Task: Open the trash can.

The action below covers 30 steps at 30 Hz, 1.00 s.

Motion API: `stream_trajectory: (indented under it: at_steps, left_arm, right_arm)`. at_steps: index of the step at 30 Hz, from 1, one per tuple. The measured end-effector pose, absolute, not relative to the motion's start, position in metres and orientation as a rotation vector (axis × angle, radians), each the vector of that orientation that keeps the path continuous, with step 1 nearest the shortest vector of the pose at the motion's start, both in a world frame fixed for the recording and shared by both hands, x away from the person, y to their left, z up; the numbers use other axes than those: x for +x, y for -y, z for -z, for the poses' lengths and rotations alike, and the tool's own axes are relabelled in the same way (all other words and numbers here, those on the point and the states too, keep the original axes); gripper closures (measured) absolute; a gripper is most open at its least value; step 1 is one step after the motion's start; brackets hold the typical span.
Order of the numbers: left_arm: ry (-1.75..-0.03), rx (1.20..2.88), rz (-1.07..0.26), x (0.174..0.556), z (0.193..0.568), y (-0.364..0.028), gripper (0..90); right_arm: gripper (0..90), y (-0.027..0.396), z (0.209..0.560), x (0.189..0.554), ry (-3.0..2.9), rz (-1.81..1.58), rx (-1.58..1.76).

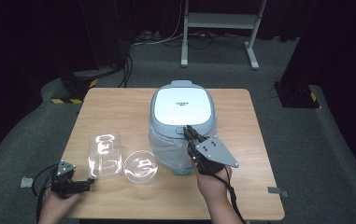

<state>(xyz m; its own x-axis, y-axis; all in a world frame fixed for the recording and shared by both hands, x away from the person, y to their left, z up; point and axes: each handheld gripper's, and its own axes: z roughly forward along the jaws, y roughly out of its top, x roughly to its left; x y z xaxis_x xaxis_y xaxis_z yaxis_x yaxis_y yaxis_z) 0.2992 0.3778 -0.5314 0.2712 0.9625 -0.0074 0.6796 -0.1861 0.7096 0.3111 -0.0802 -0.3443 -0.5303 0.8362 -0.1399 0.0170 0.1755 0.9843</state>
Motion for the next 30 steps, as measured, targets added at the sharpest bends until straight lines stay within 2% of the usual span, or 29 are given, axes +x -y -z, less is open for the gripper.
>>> stream_trajectory:
  at_steps: [14, 18, 21, 24, 30]
  left_arm:
    - [-1.475, 1.944, -0.606, 0.299, 0.531, -0.378, 0.2]
    - [-1.474, 1.945, -0.605, 0.299, 0.531, -0.378, 0.2]
    - [-1.473, 1.947, -0.605, 0.299, 0.531, -0.378, 0.2]
    - [-1.470, 1.950, -0.608, 0.299, 0.531, -0.378, 0.2]
    - [-1.469, 1.949, -0.607, 0.299, 0.531, -0.378, 0.2]
  right_arm:
    - [83.7, 0.077, 0.347, 0.316, -1.768, -1.426, 0.830]
    - [88.1, 0.076, 0.351, 0.314, -1.749, -1.409, 0.820]
    - [88.2, 0.076, 0.351, 0.313, -1.746, -1.411, 0.818]
    - [78.7, 0.075, 0.346, 0.314, -1.769, -1.404, 0.816]
    - [69.3, 0.079, 0.339, 0.311, -1.754, -1.390, 0.814]
